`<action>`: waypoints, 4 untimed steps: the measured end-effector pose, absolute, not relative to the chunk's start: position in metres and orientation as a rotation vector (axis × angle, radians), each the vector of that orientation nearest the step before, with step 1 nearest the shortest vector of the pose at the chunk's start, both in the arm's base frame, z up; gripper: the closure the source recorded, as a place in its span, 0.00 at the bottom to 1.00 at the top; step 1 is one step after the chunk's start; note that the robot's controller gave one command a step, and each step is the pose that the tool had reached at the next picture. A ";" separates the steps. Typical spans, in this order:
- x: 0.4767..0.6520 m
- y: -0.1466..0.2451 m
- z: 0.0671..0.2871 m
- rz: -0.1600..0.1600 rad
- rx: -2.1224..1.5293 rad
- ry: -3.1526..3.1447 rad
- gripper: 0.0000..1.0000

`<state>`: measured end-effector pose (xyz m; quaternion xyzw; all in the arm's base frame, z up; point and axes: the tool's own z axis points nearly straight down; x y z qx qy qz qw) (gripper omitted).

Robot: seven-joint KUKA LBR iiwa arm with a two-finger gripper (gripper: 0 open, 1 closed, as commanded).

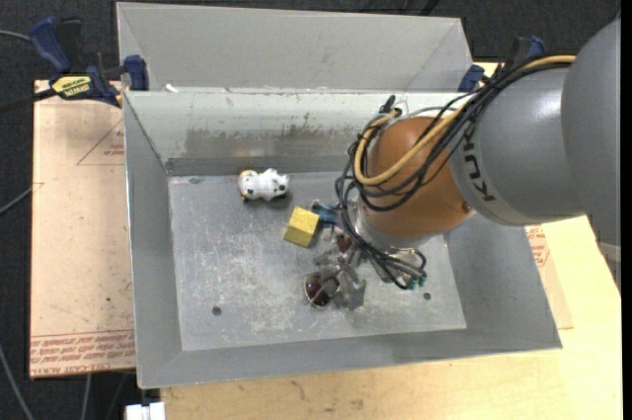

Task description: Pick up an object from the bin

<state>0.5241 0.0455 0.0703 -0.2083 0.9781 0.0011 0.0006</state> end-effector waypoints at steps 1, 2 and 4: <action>0.524 0.045 0.070 0.004 -0.654 3.072 1.00; 0.524 0.045 0.073 0.004 -0.653 3.072 1.00; 0.522 0.046 0.099 0.004 -0.654 3.079 1.00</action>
Offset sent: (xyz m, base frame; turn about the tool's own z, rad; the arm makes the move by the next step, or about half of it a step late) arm 0.0000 -0.0001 0.0180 0.0000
